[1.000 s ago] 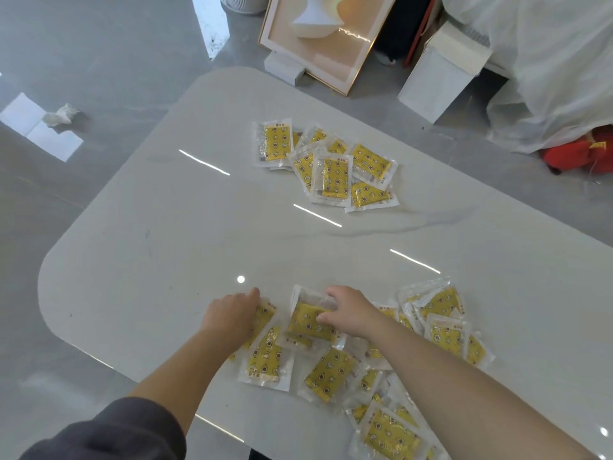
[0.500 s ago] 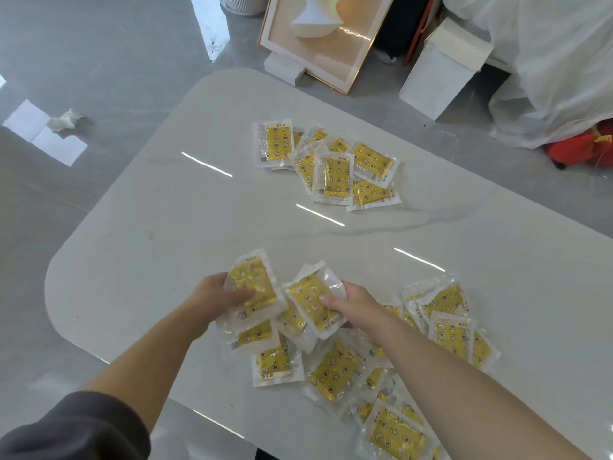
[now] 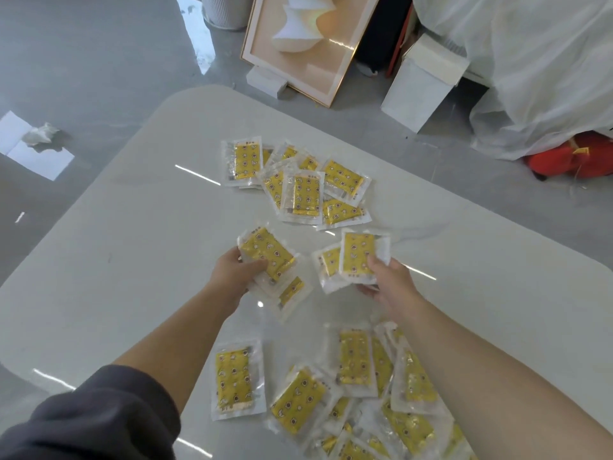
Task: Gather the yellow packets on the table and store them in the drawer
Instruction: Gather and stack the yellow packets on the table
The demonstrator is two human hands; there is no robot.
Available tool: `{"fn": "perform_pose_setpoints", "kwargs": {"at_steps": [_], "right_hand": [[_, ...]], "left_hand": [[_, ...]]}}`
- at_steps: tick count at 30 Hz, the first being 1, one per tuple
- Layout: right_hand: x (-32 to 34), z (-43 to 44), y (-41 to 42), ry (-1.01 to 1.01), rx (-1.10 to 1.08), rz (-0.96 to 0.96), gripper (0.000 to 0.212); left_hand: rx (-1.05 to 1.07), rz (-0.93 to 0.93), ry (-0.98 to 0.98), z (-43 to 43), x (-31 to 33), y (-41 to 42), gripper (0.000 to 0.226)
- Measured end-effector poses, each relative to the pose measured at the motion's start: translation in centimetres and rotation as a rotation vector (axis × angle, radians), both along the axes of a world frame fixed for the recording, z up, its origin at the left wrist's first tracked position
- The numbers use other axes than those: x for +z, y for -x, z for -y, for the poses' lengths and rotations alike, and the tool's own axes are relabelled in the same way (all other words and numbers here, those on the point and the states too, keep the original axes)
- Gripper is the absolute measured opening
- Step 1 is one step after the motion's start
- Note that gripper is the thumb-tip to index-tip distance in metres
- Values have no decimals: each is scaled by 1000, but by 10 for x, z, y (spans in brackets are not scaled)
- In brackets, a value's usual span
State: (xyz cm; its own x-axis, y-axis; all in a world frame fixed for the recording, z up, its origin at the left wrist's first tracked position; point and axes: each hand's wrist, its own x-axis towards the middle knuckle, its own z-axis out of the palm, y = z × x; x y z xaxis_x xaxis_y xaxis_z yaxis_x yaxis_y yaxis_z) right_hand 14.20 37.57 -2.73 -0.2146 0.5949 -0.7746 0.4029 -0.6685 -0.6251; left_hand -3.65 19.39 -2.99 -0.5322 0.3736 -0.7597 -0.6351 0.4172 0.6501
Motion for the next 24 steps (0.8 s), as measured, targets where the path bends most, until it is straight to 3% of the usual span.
{"fn": "perform_pose_setpoints", "kwargs": {"at_steps": [5, 7, 10, 13, 20, 24], "right_hand": [[8, -74, -2, -20, -208, -91, 15], [7, -94, -9, 58, -140, -111, 19], [-11, -98, -34, 90, 178, 99, 27], [-31, -80, -60, -140, 426, 285, 22], [-5, -7, -75, -494, 1023, 236, 10], [-4, 53, -75, -591, 1455, 234, 21]], "left_hand": [[96, 42, -140, -102, 2, -19, 22], [120, 91, -151, -133, -2, -25, 34], [40, 133, -2, -144, -15, -47, 35], [-43, 16, 168, -117, -26, -76, 40], [-448, -334, 385, -9, -20, -111, 19], [-607, -534, 619, 53, -24, -125, 30]]}}
